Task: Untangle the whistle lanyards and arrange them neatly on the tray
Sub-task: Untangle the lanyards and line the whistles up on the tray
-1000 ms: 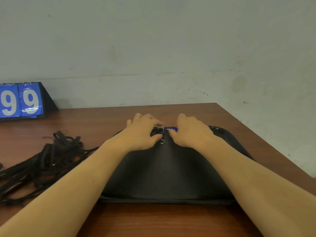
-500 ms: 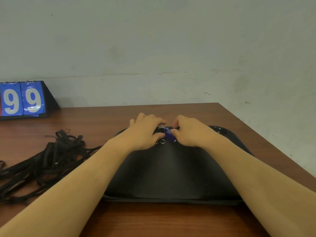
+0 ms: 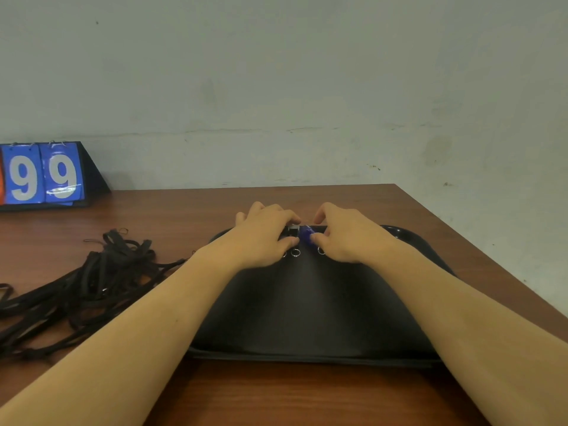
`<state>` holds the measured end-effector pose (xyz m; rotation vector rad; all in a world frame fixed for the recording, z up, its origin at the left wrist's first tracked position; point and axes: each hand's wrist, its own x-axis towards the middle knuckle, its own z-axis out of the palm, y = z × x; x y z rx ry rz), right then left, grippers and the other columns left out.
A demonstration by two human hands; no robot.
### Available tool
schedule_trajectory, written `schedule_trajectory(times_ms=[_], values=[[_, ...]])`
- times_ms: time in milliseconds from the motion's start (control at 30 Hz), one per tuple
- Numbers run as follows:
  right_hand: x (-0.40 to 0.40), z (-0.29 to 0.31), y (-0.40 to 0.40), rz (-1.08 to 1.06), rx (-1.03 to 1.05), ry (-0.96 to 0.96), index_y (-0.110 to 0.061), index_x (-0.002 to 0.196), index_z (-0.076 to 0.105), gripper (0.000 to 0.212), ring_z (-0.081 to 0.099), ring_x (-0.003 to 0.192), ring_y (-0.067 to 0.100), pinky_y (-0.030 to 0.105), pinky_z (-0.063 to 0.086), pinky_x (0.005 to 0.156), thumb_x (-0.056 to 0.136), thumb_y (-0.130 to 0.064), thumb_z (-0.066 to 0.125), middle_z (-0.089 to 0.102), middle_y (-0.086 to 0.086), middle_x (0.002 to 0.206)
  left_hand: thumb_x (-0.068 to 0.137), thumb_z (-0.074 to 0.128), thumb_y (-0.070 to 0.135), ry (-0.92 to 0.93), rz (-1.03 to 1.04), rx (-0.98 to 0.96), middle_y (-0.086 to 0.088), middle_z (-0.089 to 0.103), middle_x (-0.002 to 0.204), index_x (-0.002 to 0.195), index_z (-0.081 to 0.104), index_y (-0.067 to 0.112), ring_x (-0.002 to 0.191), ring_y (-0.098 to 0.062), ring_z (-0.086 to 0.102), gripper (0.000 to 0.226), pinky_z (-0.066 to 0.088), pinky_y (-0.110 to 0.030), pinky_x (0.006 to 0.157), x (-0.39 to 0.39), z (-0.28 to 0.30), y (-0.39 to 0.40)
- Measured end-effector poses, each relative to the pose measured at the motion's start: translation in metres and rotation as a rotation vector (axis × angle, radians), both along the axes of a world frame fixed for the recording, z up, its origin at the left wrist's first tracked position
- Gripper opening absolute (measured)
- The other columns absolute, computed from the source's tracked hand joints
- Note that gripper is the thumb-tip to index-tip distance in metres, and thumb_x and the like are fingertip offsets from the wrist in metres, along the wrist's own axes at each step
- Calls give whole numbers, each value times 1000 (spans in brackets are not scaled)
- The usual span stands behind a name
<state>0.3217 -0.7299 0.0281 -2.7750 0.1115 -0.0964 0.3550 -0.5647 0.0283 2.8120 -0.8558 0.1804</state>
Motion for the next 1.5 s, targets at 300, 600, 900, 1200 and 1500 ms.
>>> schedule_trajectory(times_ms=[300,600,900,1200,1500], values=[[2,-1,1,25,-31,16,-18,121,58,29,64,95,20,35,53,86,100,-37,54,67,5,110,101,55,38,-3,1,-5,4,50,143,143,47,33,134,-25,35,43,30,-51,108,1,-1,0],[2,-3,3,40,-113,-5,-16,115,65,29,64,90,20,35,54,83,101,-38,52,67,5,102,101,53,38,-27,-5,-24,6,50,144,142,47,35,134,-25,35,41,30,-50,106,6,-4,2],[-51,35,27,209,-425,-394,-23,111,56,27,61,87,24,36,45,66,103,-43,39,62,1,101,102,49,38,-13,47,-298,15,59,137,128,62,39,129,-17,50,29,40,-50,109,7,30,46],[-87,23,74,864,-342,-502,-33,120,54,33,45,104,10,26,43,88,104,-50,31,53,-11,113,100,56,21,-68,482,-185,0,65,130,121,67,24,121,-19,59,24,44,-36,107,-46,60,235],[-93,12,86,938,-299,-469,-38,128,53,39,45,113,3,28,41,102,102,-55,28,52,-19,124,94,57,2,73,914,-15,-11,44,155,152,42,16,141,-28,43,61,36,-39,115,-82,24,363]])
